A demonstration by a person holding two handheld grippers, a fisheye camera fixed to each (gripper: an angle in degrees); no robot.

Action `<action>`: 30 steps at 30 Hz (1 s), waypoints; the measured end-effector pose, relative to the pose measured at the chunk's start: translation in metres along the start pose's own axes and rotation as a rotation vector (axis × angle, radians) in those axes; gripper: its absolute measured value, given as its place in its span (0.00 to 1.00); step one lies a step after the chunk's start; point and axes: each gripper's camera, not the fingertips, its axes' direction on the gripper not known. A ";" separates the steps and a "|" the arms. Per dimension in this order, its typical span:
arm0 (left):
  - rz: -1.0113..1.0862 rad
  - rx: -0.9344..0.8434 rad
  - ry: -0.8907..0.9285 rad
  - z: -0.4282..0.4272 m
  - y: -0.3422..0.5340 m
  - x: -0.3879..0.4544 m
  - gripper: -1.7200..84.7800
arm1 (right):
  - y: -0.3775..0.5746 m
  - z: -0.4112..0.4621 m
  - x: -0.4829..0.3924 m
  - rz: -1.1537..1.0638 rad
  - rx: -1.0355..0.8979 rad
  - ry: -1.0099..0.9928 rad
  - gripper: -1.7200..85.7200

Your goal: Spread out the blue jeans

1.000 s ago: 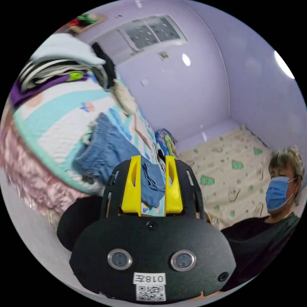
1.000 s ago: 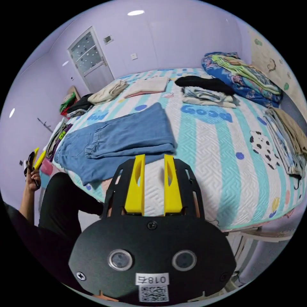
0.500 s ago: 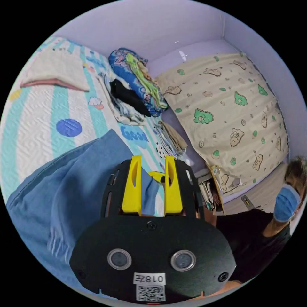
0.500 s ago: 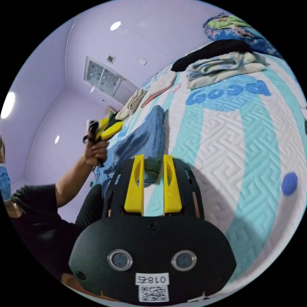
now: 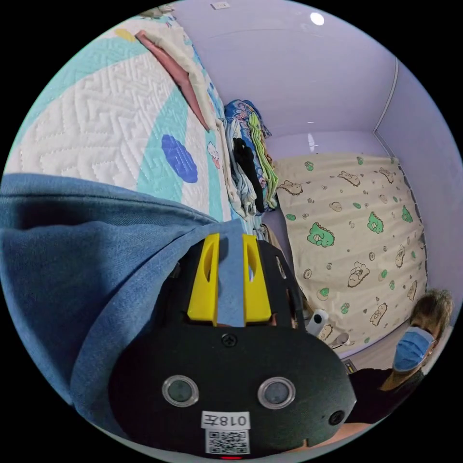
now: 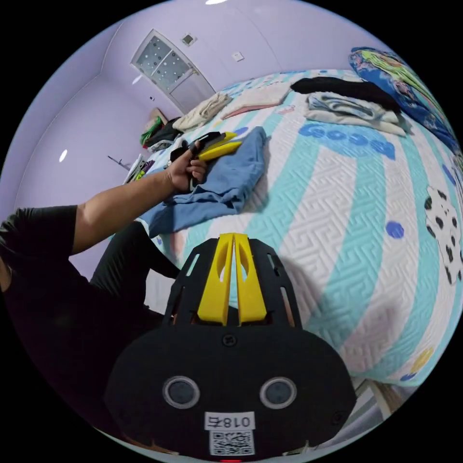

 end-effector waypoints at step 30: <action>0.232 0.036 0.222 -0.137 0.072 -0.005 0.15 | 0.054 -0.004 0.082 0.321 0.303 -0.094 0.07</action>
